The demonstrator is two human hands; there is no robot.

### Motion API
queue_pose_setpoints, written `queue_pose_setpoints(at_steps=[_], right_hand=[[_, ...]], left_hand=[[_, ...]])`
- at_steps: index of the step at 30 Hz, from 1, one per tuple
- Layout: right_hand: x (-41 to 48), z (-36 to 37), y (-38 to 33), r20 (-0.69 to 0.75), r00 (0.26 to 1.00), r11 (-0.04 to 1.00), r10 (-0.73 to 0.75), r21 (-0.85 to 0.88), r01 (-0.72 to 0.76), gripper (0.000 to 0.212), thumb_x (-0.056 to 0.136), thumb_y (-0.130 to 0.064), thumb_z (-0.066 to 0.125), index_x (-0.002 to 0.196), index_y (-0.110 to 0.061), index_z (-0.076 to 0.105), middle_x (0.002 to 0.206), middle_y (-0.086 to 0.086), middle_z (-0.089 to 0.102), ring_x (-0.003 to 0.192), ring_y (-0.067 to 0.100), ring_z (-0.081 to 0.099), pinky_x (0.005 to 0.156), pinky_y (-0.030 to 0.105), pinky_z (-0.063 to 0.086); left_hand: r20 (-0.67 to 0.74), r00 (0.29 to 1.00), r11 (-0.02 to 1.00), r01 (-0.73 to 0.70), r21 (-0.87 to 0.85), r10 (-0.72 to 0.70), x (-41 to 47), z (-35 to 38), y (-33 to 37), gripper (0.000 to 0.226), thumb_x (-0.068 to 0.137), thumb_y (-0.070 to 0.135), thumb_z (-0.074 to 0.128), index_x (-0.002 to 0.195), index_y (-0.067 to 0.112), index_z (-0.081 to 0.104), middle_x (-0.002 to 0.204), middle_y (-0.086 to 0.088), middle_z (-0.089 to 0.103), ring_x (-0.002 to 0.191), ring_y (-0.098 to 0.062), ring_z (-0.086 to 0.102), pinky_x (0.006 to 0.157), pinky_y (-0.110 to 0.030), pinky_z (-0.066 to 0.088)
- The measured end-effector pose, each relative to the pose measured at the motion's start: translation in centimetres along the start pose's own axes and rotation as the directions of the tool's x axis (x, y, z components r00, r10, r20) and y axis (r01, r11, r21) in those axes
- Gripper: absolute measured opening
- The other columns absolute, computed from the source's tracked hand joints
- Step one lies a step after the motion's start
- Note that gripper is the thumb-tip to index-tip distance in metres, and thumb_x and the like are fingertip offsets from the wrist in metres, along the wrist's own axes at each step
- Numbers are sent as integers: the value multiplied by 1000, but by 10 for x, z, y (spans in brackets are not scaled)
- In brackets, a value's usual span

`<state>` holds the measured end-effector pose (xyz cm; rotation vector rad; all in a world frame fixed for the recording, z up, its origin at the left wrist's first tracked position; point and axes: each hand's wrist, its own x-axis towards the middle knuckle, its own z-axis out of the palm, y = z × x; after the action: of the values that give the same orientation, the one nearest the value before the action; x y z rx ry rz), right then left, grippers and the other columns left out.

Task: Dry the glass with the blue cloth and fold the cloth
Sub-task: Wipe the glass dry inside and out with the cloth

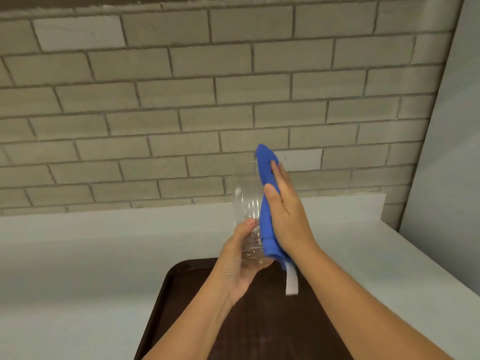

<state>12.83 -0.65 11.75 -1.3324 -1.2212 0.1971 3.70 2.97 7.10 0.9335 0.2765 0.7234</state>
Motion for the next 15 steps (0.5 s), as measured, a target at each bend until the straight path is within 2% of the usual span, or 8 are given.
queue_pose_setpoints(at_steps=[3, 5, 7, 10, 12, 14, 15], right_hand=[[-47, 12, 6, 82, 996, 999, 34, 16, -36, 48, 97, -27, 30, 132, -48, 6, 154, -21, -2, 139, -8, 0, 113, 13, 6], [-71, 19, 10, 173, 984, 991, -52, -111, 72, 45, 95, -33, 27, 120, -59, 0, 144, -35, -16, 133, -18, -16, 110, 5, -4], [-68, 16, 9, 244, 962, 955, -126, -232, 184, 43, 90, -43, 23, 122, -58, -1, 138, -39, -20, 130, -19, -24, 103, -1, -13], [-30, 7, 5, 250, 933, 881, -260, -333, 335, 54, 87, -43, 24, 139, -32, 15, 144, -28, -9, 137, -7, -17, 105, 0, -12], [-3, 2, -3, 150, 960, 921, -238, -280, 272, 50, 92, -33, 32, 140, -21, 27, 147, -19, 1, 140, 1, -6, 104, -2, -6], [12, 0, -10, 35, 994, 990, -105, -90, 108, 46, 95, -25, 35, 140, -22, 28, 153, -14, 8, 142, 2, 4, 105, 0, 3], [11, 2, -11, -7, 999, 999, -48, 4, 48, 45, 96, -23, 35, 141, -23, 27, 155, -11, 12, 142, 2, 8, 109, 6, 7]], left_hand=[[-36, 999, 999, 33, -30, -34, 1, -8, 5, 23, 64, 35, 66, 70, 16, 76, 71, -6, 74, 64, -17, 70, 68, -32, 54], [-13, 998, 998, 54, -30, -54, -1, -13, 7, 28, 62, 36, 63, 74, 14, 76, 72, -6, 74, 65, -16, 70, 62, -28, 56], [7, 998, 995, 62, -73, -62, -2, -15, 7, 27, 64, 34, 61, 72, 13, 75, 68, -6, 74, 61, -15, 71, 56, -24, 56], [52, 998, 993, 44, -111, -38, 0, -9, 11, 29, 68, 35, 63, 85, 15, 76, 81, -6, 76, 75, -17, 73, 68, -30, 59], [74, 996, 997, 46, -61, -41, 1, -3, 15, 46, 60, 40, 74, 96, 12, 72, 90, -10, 75, 81, -22, 72, 73, -39, 59], [79, 996, 998, 54, -31, -51, 4, -3, 17, 71, 41, 42, 84, 101, 9, 69, 93, -13, 74, 80, -25, 72, 69, -41, 58], [80, 995, 998, 54, -25, -52, 5, -5, 18, 74, 36, 42, 86, 99, 8, 70, 93, -14, 73, 80, -25, 71, 69, -40, 58]])
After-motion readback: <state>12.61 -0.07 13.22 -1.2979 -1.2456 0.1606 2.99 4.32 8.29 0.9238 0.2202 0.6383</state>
